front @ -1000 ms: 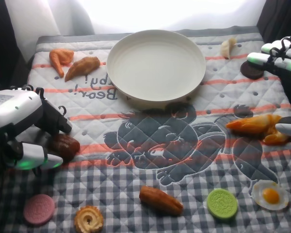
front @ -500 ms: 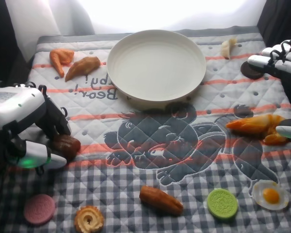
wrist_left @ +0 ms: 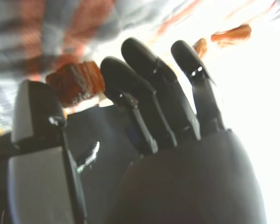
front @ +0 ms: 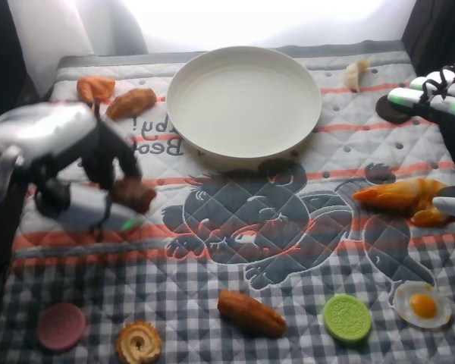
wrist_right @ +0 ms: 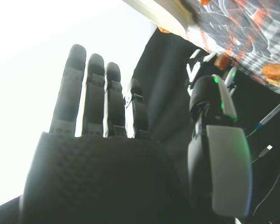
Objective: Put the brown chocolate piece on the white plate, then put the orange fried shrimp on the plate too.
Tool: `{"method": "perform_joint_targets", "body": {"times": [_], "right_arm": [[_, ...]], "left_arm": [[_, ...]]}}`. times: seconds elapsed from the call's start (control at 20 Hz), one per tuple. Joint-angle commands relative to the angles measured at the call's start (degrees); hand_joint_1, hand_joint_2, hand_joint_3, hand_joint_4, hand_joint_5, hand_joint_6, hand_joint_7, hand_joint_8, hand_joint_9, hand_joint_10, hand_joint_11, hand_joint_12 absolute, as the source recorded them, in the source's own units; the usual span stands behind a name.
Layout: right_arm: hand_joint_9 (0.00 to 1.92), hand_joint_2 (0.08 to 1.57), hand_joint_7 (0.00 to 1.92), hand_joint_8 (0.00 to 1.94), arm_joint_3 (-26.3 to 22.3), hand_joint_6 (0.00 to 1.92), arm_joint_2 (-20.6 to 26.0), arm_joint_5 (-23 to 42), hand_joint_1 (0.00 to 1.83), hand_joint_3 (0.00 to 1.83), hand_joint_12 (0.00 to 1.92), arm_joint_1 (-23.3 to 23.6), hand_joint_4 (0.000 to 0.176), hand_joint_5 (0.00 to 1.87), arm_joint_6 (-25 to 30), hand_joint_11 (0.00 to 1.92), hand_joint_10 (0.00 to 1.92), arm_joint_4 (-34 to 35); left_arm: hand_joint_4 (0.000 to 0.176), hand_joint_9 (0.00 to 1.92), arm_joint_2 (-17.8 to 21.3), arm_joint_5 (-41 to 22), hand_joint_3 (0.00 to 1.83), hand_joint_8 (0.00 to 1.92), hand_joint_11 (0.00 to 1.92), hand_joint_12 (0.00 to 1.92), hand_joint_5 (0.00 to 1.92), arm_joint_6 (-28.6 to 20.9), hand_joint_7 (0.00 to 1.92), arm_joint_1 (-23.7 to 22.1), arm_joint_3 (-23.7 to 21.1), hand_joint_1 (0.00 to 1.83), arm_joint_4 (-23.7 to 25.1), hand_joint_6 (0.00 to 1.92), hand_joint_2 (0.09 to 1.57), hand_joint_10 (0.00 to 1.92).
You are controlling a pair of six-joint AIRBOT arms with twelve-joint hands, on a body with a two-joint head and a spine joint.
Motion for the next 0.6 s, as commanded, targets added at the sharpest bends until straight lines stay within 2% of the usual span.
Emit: {"method": "perform_joint_targets", "body": {"times": [0.0,0.05,0.1,0.15,0.25,0.3,0.35,0.4,0.45,0.5,0.55], "right_arm": [[0.27,1.16,0.23,0.00,0.3,0.00,0.1,7.0,0.58,0.00,0.08,0.2,0.107,0.11,0.1,0.29,0.00,1.2],[0.26,1.17,0.22,0.00,0.4,0.00,0.1,7.0,0.54,0.00,0.08,0.2,0.119,0.10,0.1,0.28,0.00,1.2],[0.25,1.17,0.21,0.00,0.4,0.00,0.1,7.0,0.55,0.00,0.07,0.2,0.117,0.10,0.1,0.27,0.00,1.2],[0.25,1.17,0.22,0.00,0.5,0.00,-0.1,7.0,0.57,0.00,0.07,0.2,0.113,0.10,0.1,0.26,0.00,1.2],[0.26,1.16,0.22,0.00,0.9,0.01,-0.6,7.1,0.58,0.00,0.06,0.2,0.111,0.11,0.1,0.27,0.01,1.2],[0.27,1.16,0.23,0.01,1.1,0.00,-0.9,7.2,0.54,0.00,0.07,0.3,0.107,0.11,0.1,0.28,0.01,1.3],[0.27,1.17,0.23,0.00,1.2,0.00,-1.1,7.2,0.55,0.00,0.07,0.3,0.113,0.10,0.1,0.29,0.01,1.3],[0.28,1.16,0.24,0.01,1.3,0.00,-1.2,7.2,0.56,0.00,0.07,0.3,0.115,0.11,0.1,0.30,0.01,1.3],[0.28,1.16,0.25,0.01,1.4,0.00,-1.3,7.2,0.56,0.00,0.07,0.3,0.111,0.12,0.1,0.31,0.01,1.3],[0.29,1.16,0.25,0.01,1.5,0.01,-1.5,7.2,0.59,0.00,0.08,0.4,0.101,0.13,0.1,0.31,0.01,1.3],[0.30,1.16,0.26,0.01,1.6,0.01,-1.7,7.2,0.59,0.00,0.08,0.4,0.103,0.13,0.1,0.32,0.01,1.3]], "left_arm": [[0.000,0.92,-1.5,-4.9,0.00,0.79,0.29,0.78,1.14,-0.2,1.08,-2.8,1.5,1.16,1.8,0.75,1.04,0.70],[0.000,0.97,-2.9,-4.0,0.00,0.70,0.26,0.77,1.06,-0.2,1.20,-5.1,3.1,1.24,1.8,0.81,1.04,0.62],[0.000,0.99,-4.9,-2.8,0.00,0.70,0.29,0.70,1.08,-0.2,1.25,-7.4,5.2,1.27,1.8,0.73,1.03,0.61],[0.000,0.97,-7.1,-0.8,0.00,0.77,0.32,0.67,1.10,-0.2,1.23,-10.0,7.7,1.29,1.9,0.65,1.03,0.69],[0.000,0.86,-10.0,2.1,0.00,0.92,0.27,1.19,1.15,-0.2,1.16,-12.4,10.9,1.28,2.1,0.54,1.04,0.93],[0.000,0.79,-11.1,3.1,0.00,0.96,0.28,1.28,1.12,-0.2,1.12,-13.1,12.3,1.26,1.8,0.63,1.05,0.99],[0.000,0.72,-12.6,4.6,0.00,1.09,0.24,1.46,1.11,-0.2,0.96,-14.0,14.1,1.17,1.2,0.75,1.05,1.21],[0.000,0.68,-14.2,6.3,0.00,1.17,0.19,1.58,1.07,-0.2,0.88,-14.8,16.2,1.13,0.3,0.85,1.07,1.34],[0.032,0.67,-15.6,7.6,0.00,1.12,0.20,1.61,1.06,-0.2,0.87,-15.3,18.1,1.10,-0.5,0.87,1.07,1.34],[0.098,0.67,-16.6,8.6,0.00,0.93,0.20,1.64,1.08,-0.2,0.87,-15.7,19.5,1.08,-1.3,0.82,1.06,1.24],[0.000,0.64,-17.1,8.9,0.00,0.67,0.17,1.51,0.88,-0.2,0.83,-15.8,20.3,1.04,-2.0,0.41,0.95,0.97]]}}
